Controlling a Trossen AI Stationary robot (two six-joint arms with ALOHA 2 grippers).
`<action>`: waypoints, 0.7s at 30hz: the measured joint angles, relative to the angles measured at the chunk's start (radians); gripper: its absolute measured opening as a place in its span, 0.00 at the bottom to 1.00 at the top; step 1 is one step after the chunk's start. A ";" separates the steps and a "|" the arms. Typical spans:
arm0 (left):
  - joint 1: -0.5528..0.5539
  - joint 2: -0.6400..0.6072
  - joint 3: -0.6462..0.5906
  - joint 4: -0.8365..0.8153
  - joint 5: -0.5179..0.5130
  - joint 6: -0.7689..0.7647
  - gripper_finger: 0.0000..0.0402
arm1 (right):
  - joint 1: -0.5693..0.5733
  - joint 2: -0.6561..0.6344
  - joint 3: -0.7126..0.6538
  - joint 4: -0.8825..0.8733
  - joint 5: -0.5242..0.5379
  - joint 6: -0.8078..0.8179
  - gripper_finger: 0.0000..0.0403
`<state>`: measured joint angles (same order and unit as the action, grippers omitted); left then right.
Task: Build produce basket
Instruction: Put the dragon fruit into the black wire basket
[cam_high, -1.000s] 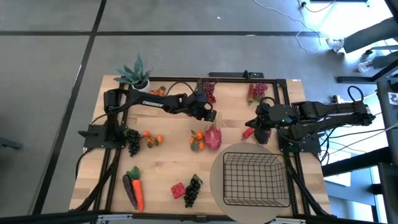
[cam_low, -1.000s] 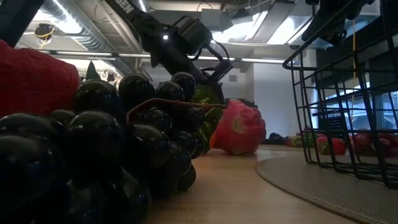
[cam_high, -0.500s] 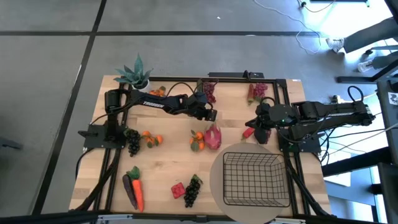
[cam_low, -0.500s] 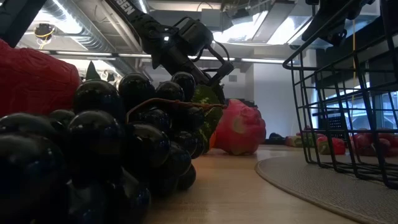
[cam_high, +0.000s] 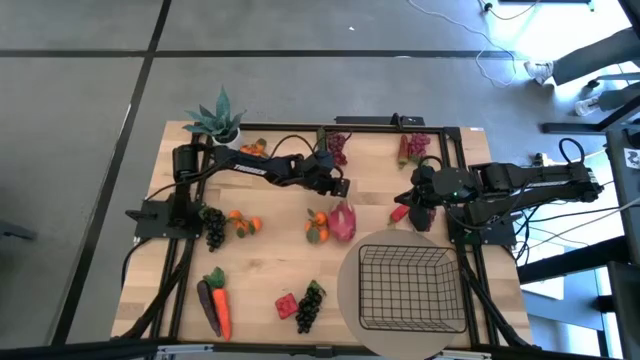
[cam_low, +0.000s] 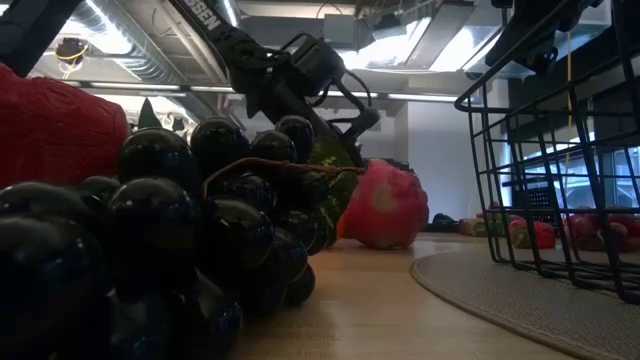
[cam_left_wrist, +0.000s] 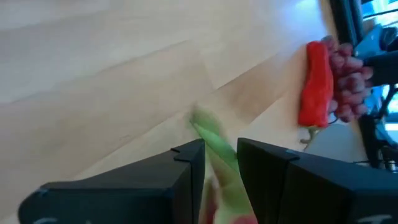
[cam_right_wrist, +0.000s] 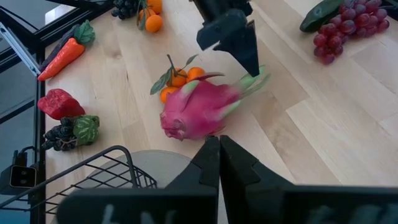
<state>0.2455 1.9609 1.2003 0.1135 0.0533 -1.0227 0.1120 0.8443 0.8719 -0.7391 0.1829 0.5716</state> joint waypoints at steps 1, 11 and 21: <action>0.000 -0.001 0.001 0.008 0.000 -0.002 0.21 | 0.000 0.000 0.000 0.000 0.000 0.000 0.00; 0.000 0.009 0.001 0.016 0.011 -0.041 0.21 | 0.000 0.000 0.000 0.000 0.000 0.001 0.00; -0.005 0.009 0.001 0.017 0.019 -0.063 0.21 | 0.000 0.000 0.000 0.000 0.000 0.000 0.00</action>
<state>0.2405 1.9701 1.2015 0.1303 0.0726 -1.0855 0.1121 0.8444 0.8719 -0.7391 0.1829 0.5716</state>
